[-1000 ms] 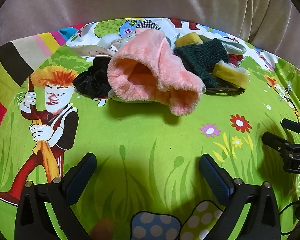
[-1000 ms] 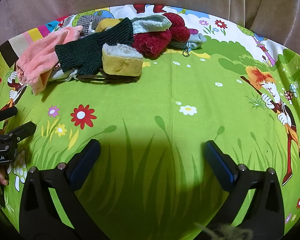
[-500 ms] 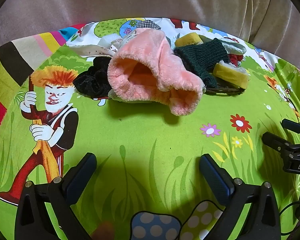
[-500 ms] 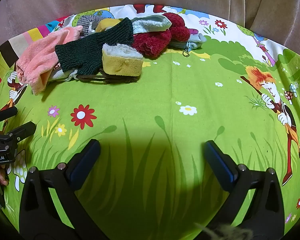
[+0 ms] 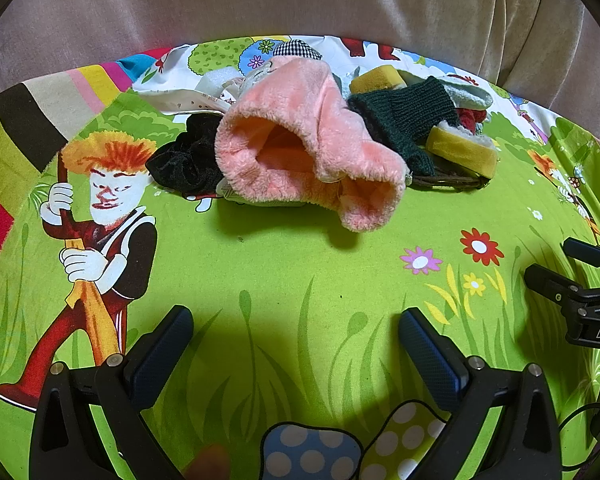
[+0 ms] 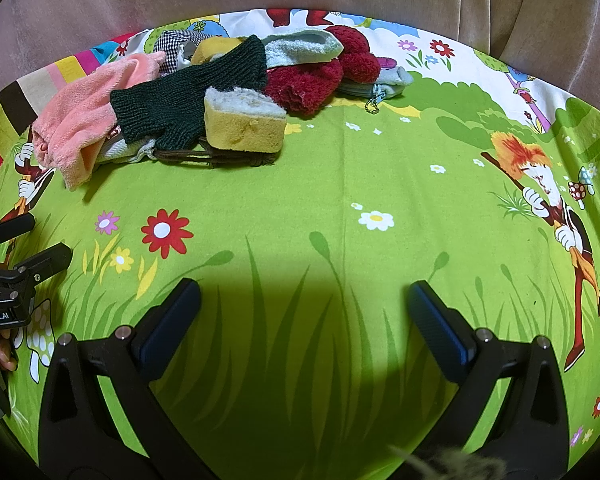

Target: Organize soft objects

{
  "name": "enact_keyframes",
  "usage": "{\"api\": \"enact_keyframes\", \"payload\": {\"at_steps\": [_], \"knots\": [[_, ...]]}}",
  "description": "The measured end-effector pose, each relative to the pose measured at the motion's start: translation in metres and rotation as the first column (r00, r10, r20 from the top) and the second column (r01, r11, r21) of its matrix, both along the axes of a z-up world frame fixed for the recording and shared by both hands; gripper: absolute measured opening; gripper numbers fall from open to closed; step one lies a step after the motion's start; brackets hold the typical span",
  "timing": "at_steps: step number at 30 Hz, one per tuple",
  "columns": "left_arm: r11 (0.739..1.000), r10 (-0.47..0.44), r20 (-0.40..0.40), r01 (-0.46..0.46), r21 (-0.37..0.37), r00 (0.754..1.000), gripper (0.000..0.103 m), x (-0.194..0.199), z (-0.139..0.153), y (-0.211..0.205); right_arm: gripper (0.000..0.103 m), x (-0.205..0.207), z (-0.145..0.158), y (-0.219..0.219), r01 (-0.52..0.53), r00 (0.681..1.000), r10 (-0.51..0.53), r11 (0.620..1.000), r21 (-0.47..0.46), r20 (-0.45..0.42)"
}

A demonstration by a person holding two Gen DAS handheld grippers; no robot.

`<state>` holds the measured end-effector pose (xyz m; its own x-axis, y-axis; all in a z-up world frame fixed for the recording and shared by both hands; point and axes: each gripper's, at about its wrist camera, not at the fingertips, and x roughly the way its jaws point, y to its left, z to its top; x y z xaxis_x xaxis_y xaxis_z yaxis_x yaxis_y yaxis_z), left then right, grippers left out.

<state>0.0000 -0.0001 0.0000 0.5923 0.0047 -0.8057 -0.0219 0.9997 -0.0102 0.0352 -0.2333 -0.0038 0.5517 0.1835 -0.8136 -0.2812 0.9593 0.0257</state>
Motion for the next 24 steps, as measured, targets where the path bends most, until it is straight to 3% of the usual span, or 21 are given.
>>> {"api": "enact_keyframes", "payload": {"at_steps": [24], "knots": [[1.000, 0.000, 0.000, 0.000, 0.000, 1.000, 0.103, 0.0000, 0.0000, 0.0000, 0.103, -0.0001, -0.0001, 0.0000, 0.000, 1.000, 0.000, 1.000, 0.000, 0.000]]}}
